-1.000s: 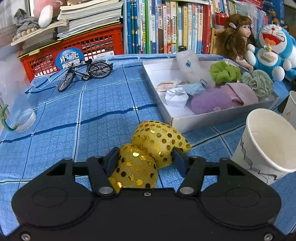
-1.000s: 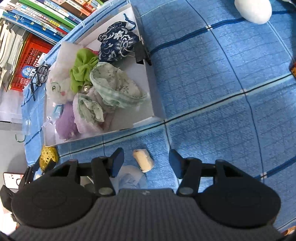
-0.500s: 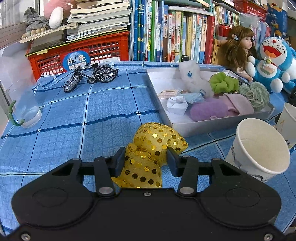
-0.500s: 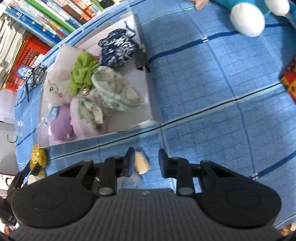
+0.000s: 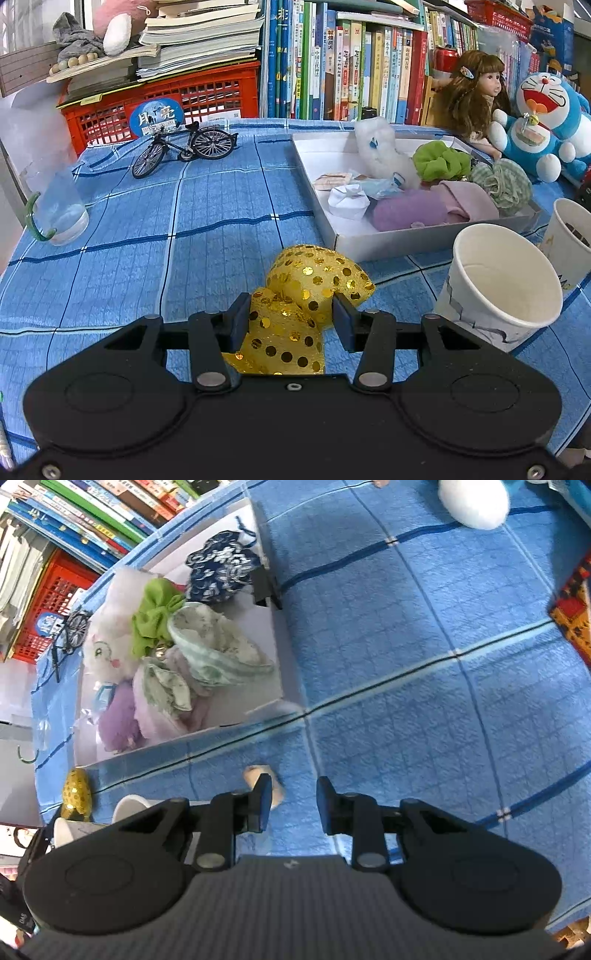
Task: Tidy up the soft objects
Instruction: 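Grasp the gold sequined bow with the left tool while the right tool grasps the cork, then carry the bow over the tray with the left tool while the right tool carries the cork there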
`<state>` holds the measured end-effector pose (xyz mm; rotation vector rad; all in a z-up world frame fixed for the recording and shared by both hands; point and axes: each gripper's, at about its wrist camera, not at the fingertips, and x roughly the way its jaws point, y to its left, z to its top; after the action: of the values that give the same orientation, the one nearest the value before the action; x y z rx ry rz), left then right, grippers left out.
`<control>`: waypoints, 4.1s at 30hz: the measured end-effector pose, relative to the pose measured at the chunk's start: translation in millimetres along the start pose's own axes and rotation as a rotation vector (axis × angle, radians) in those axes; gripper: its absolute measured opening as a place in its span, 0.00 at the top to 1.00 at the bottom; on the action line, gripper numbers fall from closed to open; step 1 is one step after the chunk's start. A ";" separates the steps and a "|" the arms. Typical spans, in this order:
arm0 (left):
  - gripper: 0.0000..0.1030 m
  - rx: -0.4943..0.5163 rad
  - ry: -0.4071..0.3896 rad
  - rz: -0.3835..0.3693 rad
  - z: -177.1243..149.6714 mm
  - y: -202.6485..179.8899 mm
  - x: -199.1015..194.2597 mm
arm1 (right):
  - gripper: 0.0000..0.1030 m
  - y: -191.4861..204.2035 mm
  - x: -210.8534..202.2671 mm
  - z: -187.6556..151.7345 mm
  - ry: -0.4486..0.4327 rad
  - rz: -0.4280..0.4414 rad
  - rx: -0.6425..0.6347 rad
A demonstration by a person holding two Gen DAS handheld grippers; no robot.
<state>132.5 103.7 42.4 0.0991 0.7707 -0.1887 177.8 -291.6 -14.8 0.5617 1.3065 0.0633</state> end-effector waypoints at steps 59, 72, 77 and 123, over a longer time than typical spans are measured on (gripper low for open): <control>0.44 0.048 0.006 0.033 -6.7 -9.7 16.4 | 0.51 14.1 -10.3 -53.7 -0.343 -0.098 -0.557; 0.58 0.008 0.010 0.021 -1.2 -4.8 15.2 | 0.77 12.4 -1.2 -63.7 -0.402 -0.084 -0.584; 0.58 -0.010 -0.001 0.022 3.8 -1.7 11.4 | 0.77 12.9 -2.3 -65.5 -0.399 -0.095 -0.594; 0.58 -0.012 0.036 -0.053 144.1 -63.6 92.9 | 0.78 153.8 -6.2 25.1 -0.406 0.040 -0.485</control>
<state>282.9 6.4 79.0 0.0711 0.8105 -0.2330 239.9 -169.6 59.8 0.1699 0.8413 0.2771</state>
